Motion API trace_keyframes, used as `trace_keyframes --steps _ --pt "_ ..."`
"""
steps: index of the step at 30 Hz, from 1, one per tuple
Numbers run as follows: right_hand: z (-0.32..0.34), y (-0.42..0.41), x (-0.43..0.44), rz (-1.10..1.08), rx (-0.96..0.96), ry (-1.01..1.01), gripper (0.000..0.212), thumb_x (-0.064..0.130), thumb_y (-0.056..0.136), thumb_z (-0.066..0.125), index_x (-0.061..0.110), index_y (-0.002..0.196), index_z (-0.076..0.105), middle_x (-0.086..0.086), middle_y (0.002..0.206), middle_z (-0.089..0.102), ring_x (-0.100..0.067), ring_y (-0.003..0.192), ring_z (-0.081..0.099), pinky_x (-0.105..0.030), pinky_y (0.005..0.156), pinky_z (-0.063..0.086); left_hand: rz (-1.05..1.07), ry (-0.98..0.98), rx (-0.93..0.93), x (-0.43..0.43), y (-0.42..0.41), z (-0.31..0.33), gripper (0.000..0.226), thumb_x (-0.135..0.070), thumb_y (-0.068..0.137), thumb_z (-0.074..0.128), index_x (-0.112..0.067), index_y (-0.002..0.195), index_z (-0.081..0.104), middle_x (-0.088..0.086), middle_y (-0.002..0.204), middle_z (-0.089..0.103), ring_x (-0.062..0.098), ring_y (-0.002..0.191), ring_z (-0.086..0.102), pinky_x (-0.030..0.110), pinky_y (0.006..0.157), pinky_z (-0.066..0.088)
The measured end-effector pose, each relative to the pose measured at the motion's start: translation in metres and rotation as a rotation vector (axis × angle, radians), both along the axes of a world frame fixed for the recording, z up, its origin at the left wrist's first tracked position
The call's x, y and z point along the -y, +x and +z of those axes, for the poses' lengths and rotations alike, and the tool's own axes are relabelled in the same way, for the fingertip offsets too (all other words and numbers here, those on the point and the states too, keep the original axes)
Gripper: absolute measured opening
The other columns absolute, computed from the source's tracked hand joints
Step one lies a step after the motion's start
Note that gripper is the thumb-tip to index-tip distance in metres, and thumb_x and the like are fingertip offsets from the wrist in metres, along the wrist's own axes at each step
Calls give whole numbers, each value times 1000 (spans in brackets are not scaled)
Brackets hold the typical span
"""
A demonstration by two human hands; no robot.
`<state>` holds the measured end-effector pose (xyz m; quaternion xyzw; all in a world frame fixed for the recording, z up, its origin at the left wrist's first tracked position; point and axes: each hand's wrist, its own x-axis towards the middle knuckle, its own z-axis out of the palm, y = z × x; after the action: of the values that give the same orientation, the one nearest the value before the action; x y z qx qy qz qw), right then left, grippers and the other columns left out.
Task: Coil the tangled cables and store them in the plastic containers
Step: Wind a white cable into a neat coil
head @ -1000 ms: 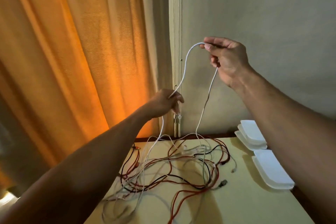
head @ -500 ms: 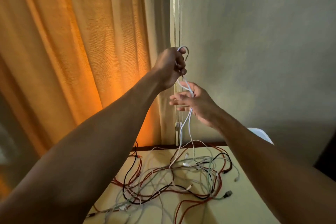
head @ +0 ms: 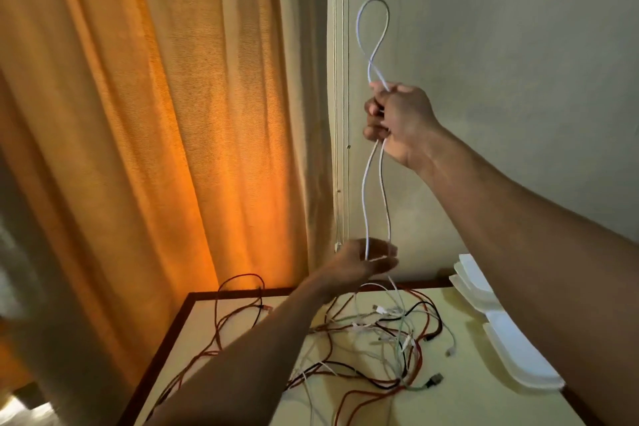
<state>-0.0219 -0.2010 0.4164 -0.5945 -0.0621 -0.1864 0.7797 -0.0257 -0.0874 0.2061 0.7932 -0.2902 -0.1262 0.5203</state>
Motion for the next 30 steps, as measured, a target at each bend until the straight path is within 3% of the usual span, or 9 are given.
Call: trace_keyframes --steps 3,5,9,11,13,16,18,24,30 --pt "17 -6 6 -43 38 -60 16 13 108 44 13 97 56 -3 63 47 -11 43 33 -23 43 31 121 -98 -70 6 -5 -15 28 -30 104 56 -6 114 67 4 102 70 10 90 69 23 80 55" --pt "16 -5 18 -138 39 -206 13 14 107 43 15 108 56 -4 69 50 -11 45 35 -23 42 32 226 -128 -70 -2 -1 -17 40 -35 107 48 3 108 63 10 88 60 19 77 60 28 69 52" --pt "-11 -1 48 -366 -63 -793 41 19 104 47 15 143 35 -17 112 63 -24 72 59 -26 47 42 373 -65 45 -29 16 1 28 -26 108 48 -6 98 65 5 76 53 14 64 48 28 56 41" --pt "-30 -2 59 -443 -135 -1073 52 21 104 49 4 148 27 -26 127 59 -38 95 65 -31 63 44 409 -42 98 -43 22 24 24 -23 105 53 -13 88 66 0 72 53 13 63 46 28 55 37" --pt "-48 -2 67 -451 -194 -1189 48 20 104 49 0 143 32 -29 126 59 -42 105 64 -32 71 41 412 -42 144 -55 24 54 20 -22 102 58 -16 86 68 1 74 54 14 65 46 29 58 37" --pt "-61 0 72 -413 -226 -1048 21 19 101 49 5 114 58 -23 103 68 -36 78 65 -35 60 49 413 -38 221 -68 29 103 14 -12 99 60 -9 88 70 4 73 51 16 64 43 31 59 35" --pt "-62 2 72 -366 -260 -886 18 17 101 49 7 103 63 -18 89 68 -29 61 59 -32 53 50 432 -25 287 -73 32 137 15 -10 98 60 -4 89 70 8 74 50 16 62 41 30 57 35" --pt "-57 -1 56 -187 -337 -394 25 -1 102 39 -1 117 60 -16 76 54 -18 54 41 -35 59 49 428 -75 440 -87 24 220 22 -21 101 62 -10 84 68 12 82 47 19 68 39 30 55 34" --pt "-58 1 47 -151 -433 -363 20 -4 100 38 -3 114 53 -18 82 51 -19 50 40 -28 46 50 403 -39 387 -91 22 217 17 -17 102 59 -4 96 68 11 84 43 21 72 37 36 61 36"
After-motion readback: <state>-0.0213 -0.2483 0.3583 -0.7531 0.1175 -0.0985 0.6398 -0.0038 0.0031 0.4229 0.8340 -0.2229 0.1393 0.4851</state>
